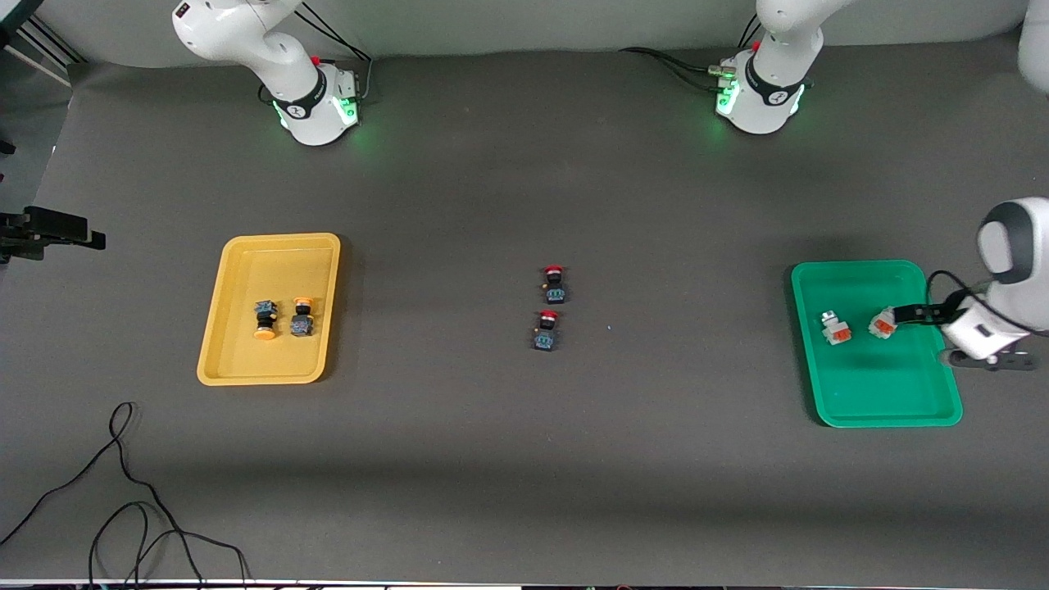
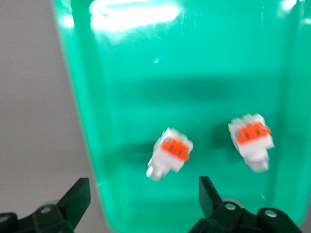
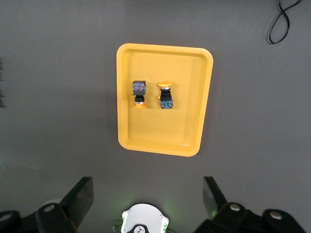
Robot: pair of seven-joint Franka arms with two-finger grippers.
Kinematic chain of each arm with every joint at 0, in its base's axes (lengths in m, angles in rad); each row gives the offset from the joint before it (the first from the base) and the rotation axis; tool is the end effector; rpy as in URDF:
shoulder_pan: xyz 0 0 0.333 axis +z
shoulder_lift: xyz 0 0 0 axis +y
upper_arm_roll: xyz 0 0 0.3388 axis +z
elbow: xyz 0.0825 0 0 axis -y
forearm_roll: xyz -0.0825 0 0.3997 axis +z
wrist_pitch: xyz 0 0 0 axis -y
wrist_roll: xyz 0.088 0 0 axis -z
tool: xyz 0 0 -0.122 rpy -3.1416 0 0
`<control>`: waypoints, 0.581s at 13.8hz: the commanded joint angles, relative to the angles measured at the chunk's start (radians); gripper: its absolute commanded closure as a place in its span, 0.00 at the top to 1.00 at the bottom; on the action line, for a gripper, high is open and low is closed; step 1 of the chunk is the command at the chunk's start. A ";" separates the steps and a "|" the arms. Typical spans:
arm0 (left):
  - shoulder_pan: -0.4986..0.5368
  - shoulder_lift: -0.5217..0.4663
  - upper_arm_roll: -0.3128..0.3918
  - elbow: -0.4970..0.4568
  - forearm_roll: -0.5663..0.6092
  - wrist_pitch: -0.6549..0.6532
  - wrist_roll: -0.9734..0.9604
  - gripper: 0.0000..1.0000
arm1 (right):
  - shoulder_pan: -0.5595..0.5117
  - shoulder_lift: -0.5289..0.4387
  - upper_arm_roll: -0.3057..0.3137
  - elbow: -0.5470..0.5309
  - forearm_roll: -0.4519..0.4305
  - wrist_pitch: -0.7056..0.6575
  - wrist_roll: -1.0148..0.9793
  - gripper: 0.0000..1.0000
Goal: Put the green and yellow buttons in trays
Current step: 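Release the white button in the green tray with the left gripper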
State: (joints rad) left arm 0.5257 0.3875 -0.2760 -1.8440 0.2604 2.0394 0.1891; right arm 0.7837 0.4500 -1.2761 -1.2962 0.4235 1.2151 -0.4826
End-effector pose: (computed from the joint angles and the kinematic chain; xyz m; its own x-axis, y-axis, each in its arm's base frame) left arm 0.6086 0.1837 0.3074 0.9793 -0.0591 -0.1935 -0.0738 -0.9948 -0.0696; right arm 0.5974 -0.0816 0.6120 0.9744 0.0837 -0.2086 0.0641 -0.9930 -0.0989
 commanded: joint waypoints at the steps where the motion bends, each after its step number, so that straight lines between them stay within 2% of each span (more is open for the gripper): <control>1: -0.022 -0.143 -0.060 0.119 -0.001 -0.279 0.020 0.99 | 0.017 0.003 0.000 0.009 -0.018 -0.012 0.027 1.00; 4: -0.026 -0.240 -0.187 0.247 -0.004 -0.491 0.018 0.99 | 0.065 0.003 -0.005 0.008 -0.034 -0.014 0.081 1.00; 8: -0.027 -0.366 -0.250 0.256 -0.104 -0.550 0.009 0.99 | 0.048 -0.002 0.006 0.009 -0.034 -0.026 0.081 1.00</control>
State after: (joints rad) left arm 0.4939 0.0604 -0.5117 -1.5856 0.1841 1.5050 0.1952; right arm 0.8419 0.4550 -1.2744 -1.2961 0.4023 1.2078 -0.4221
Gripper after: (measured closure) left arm 0.004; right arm 0.000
